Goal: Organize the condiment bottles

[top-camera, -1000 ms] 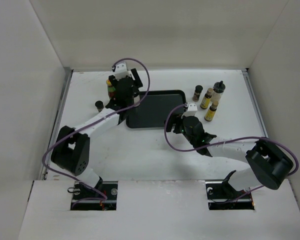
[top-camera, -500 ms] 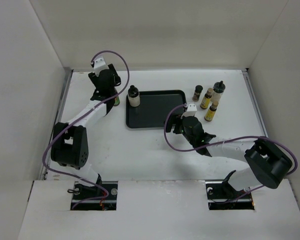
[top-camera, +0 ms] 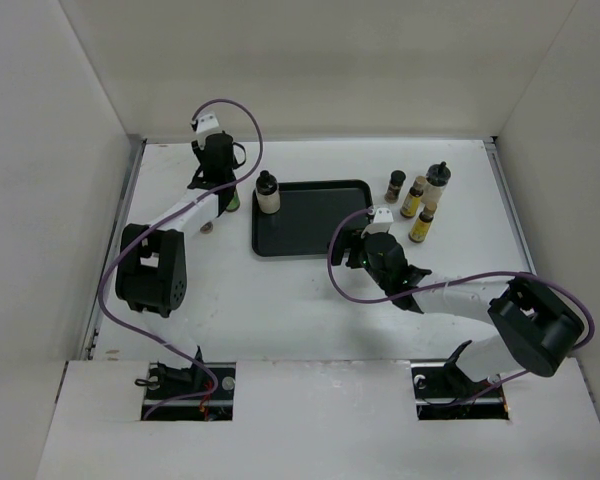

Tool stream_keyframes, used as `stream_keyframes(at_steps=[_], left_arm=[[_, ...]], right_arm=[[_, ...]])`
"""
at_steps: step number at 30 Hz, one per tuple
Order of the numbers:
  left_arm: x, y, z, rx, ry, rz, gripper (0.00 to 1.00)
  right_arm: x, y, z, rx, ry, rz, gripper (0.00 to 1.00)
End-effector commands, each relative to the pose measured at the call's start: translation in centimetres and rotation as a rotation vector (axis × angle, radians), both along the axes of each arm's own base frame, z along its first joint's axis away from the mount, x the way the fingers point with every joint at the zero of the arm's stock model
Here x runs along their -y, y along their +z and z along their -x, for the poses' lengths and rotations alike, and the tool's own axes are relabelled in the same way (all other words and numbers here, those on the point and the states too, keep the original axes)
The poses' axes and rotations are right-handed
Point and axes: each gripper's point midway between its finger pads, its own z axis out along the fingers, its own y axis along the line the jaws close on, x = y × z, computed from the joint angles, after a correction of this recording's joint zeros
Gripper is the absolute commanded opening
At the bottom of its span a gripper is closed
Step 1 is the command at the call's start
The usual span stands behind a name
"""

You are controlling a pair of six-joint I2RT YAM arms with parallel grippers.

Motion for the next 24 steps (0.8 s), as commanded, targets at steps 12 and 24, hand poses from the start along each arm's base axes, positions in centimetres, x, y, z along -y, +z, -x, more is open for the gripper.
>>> stream_keyframes(at_steps=[12,24], left_arm=[[-0.7,3.4,1.8,0.088,0.029,0.007,0.18],[-0.2,11.8,5.7,0.248,0.004,0.031,0.17]], right_arm=[[-0.8,1.9,-0.8,0.043,0.006,-0.035,0.85],[-0.8,2.2,-0.8,0.049,0.006,-0.039,0.85]])
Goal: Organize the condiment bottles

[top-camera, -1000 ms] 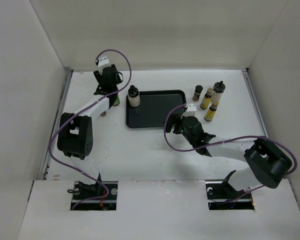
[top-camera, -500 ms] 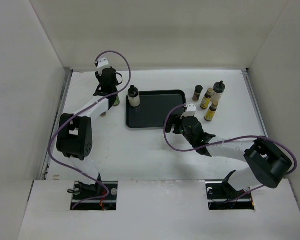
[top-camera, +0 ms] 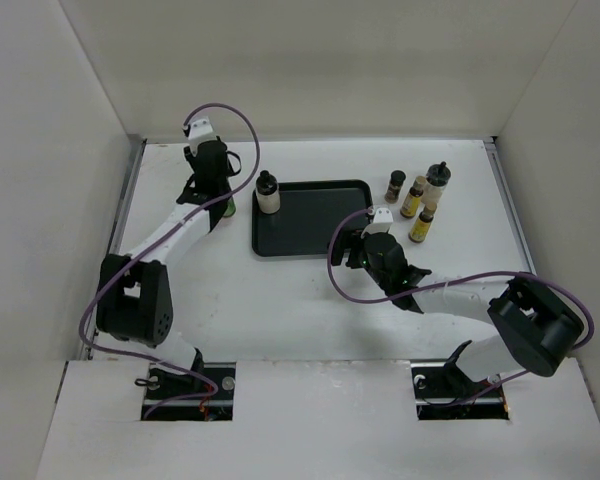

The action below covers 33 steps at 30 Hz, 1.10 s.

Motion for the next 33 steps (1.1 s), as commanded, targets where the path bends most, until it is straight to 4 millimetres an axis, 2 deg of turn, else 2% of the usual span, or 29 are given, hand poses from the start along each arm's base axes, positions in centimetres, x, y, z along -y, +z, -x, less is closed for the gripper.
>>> stream_keyframes(at_steps=[1,9,12,16,28,33], left_arm=[[0.6,9.1,1.9,0.241,-0.006,0.046,0.17],[6.4,8.3,5.2,0.226,-0.135,0.055,0.17],[8.8,7.9,5.6,0.222,-0.183,0.061,0.17],[11.2,6.9,5.7,0.207,-0.229,0.062,0.17],[13.8,0.3,7.0,0.096,-0.295,0.035,0.17],[14.3,-1.3,7.5,0.076,-0.306,0.05,0.19]], right_arm=[[-0.7,2.3,-0.8,0.054,0.004,-0.045,0.85],[-0.7,2.4,-0.7,0.052,0.005,-0.053,0.85],[-0.6,2.7,-0.6,0.062,0.002,-0.056,0.85],[-0.3,2.6,-0.6,0.058,-0.004,-0.051,0.85],[0.1,2.6,-0.8,0.06,-0.017,-0.048,0.86],[0.2,2.6,-0.9,0.059,-0.021,-0.048,0.86]])
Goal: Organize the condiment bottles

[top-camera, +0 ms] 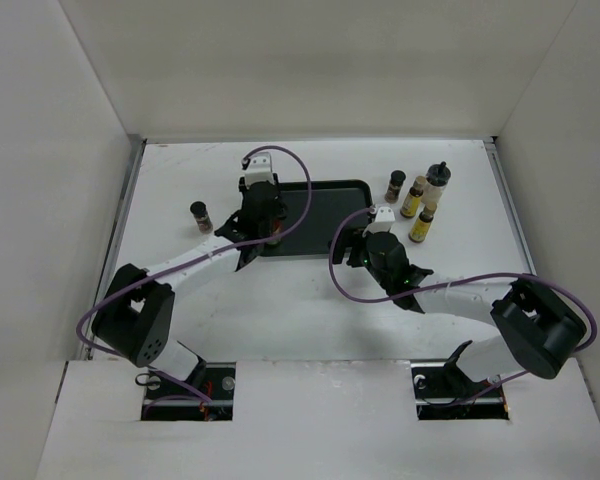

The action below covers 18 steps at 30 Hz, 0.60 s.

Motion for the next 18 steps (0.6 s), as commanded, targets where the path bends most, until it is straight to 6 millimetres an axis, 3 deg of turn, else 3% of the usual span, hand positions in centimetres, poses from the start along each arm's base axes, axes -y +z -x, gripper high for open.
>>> stream_keyframes(at_steps=[1,4,9,14,18], left_arm=[[0.9,1.4,0.0,0.062,-0.007,0.07,0.19],[0.8,1.4,0.3,0.061,-0.009,0.071,0.22],[0.6,1.1,0.4,0.054,0.001,0.061,0.4],[0.4,1.7,0.5,0.064,0.006,0.061,0.74],[-0.8,4.1,1.0,0.109,0.022,0.075,0.9]], right_arm=[[-0.1,2.0,-0.7,0.05,-0.013,-0.04,0.86],[-0.2,1.8,-0.7,0.044,-0.011,-0.034,0.86],[-0.1,1.8,-0.7,0.045,-0.013,-0.037,0.9],[-0.1,1.9,-0.7,0.046,-0.013,-0.036,0.92],[0.0,1.9,-0.7,0.045,-0.014,-0.035,0.92]])
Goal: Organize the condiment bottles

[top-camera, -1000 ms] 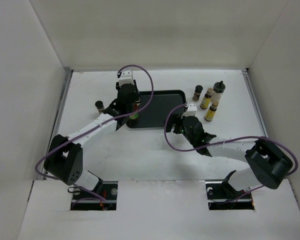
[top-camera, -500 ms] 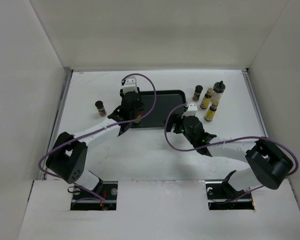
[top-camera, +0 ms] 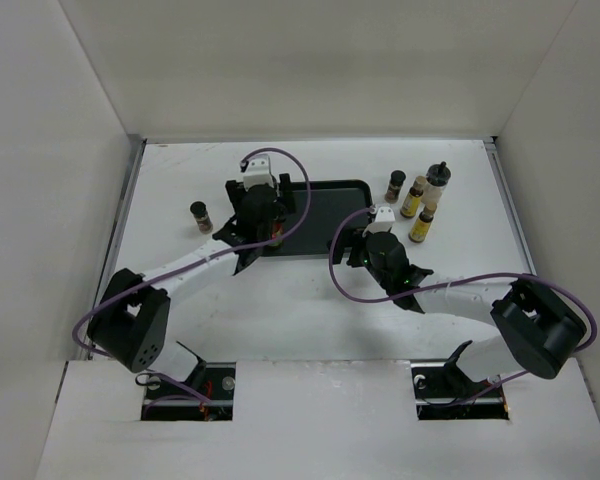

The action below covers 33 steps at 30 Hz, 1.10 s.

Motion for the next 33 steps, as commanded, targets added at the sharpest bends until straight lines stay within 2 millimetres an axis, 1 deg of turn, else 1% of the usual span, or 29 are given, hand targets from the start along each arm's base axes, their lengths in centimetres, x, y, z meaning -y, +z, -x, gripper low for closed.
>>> stream_keyframes(at_steps=[1,4,5,6,8,10,11,12,17,20,24,26,30,33], left_arm=[[-1.7,5.2,0.6,0.118,0.033,0.06,0.92],[-4.8,8.3,1.3,0.186,0.088,0.097,0.93],[-5.9,8.8,1.6,0.201,0.112,0.109,0.93],[-6.5,9.1,1.9,0.211,0.128,0.116,0.91],[-8.3,8.9,2.5,0.225,0.189,0.128,0.85],[-9.9,8.1,2.9,0.232,0.259,0.151,0.76],[-10.5,7.6,2.9,0.232,0.281,0.155,0.74],[-11.2,6.8,2.7,0.219,0.307,0.147,0.73],[-14.6,2.0,0.2,0.097,0.397,0.116,0.74],[-16.6,0.2,-0.9,0.055,0.463,0.094,0.74],[-18.2,-0.8,-1.8,0.026,0.508,0.075,0.74],[-18.3,-1.6,-2.1,0.008,0.515,0.064,0.73],[-19.3,-3.2,-2.8,-0.023,0.54,0.051,0.73],[-19.5,-3.5,-3.8,-0.016,0.54,0.06,0.71]], right_arm=[[-0.1,1.9,-0.7,0.045,-0.012,-0.035,0.92],[-0.1,1.8,-0.7,0.043,-0.012,-0.033,0.92],[-0.2,1.7,-0.7,0.042,-0.011,-0.033,0.92],[-0.2,1.7,-0.7,0.042,-0.011,-0.033,0.92],[-0.1,1.8,-0.7,0.044,-0.012,-0.034,0.92],[-0.1,1.9,-0.7,0.044,-0.015,-0.038,0.92],[0.0,1.8,-0.7,0.043,-0.015,-0.037,0.92],[-0.1,1.9,-0.7,0.044,-0.012,-0.038,0.92],[-0.3,1.7,-0.7,0.04,-0.007,-0.035,0.93],[0.0,2.0,-0.7,0.048,-0.015,-0.041,0.93],[-0.2,1.7,-0.8,0.04,-0.009,-0.036,0.93],[-0.2,1.7,-0.8,0.041,-0.011,-0.033,0.93],[-0.4,1.5,-0.8,0.034,-0.006,-0.037,0.93],[-0.4,1.8,-0.8,0.043,-0.005,-0.043,0.91]])
